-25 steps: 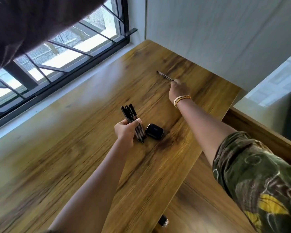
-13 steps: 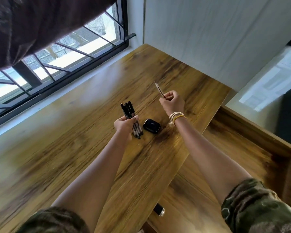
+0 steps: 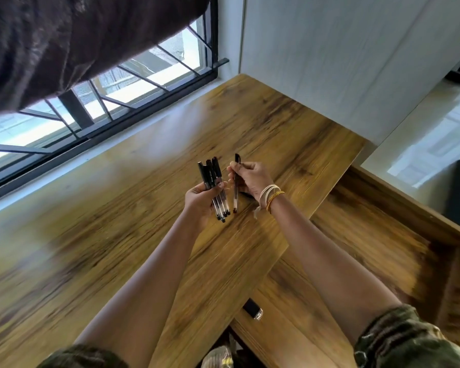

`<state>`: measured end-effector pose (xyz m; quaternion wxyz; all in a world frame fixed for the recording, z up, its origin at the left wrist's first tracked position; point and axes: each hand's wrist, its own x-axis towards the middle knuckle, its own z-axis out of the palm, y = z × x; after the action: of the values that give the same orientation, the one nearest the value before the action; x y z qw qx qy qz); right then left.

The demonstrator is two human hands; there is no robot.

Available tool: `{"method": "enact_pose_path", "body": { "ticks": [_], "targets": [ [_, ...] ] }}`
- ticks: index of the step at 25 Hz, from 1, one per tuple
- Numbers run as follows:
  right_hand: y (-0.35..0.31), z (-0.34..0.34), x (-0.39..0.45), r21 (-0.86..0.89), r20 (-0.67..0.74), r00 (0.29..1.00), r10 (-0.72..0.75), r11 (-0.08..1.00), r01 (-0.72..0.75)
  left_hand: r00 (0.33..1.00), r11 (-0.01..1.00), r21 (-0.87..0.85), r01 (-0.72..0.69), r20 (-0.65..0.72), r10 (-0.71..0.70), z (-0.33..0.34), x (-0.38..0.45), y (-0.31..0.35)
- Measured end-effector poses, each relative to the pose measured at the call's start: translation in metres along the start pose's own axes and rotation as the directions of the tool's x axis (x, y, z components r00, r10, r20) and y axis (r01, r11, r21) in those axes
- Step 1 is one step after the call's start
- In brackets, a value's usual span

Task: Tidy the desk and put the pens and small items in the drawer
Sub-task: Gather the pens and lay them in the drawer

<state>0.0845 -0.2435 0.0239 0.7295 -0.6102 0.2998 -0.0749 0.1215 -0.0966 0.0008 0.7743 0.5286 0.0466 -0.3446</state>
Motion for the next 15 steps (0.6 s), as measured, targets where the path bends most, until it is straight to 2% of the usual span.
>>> {"method": "enact_pose_path", "body": {
  "ticks": [4,8,12,15],
  "targets": [
    [0.006,0.024,-0.011,-0.191,-0.166,0.984,-0.065,0.981,0.032,1.0,1.0,-0.002,-0.014,-0.013,0.014,0.001,-0.011,0.001],
    [0.01,0.041,-0.017,-0.078,-0.284,0.959,-0.02,0.997,-0.002,0.999,0.999,0.043,0.026,-0.027,-0.025,0.001,-0.019,0.0],
    [0.007,0.052,-0.021,-0.068,-0.29,0.957,-0.004,0.998,-0.016,0.998,0.999,0.005,0.04,-0.042,-0.04,-0.001,-0.024,0.001],
    [0.003,0.053,-0.029,-0.071,-0.22,0.976,-0.002,0.997,-0.014,0.998,0.999,-0.001,0.038,-0.057,-0.038,-0.008,-0.028,0.004]
  ]
}}
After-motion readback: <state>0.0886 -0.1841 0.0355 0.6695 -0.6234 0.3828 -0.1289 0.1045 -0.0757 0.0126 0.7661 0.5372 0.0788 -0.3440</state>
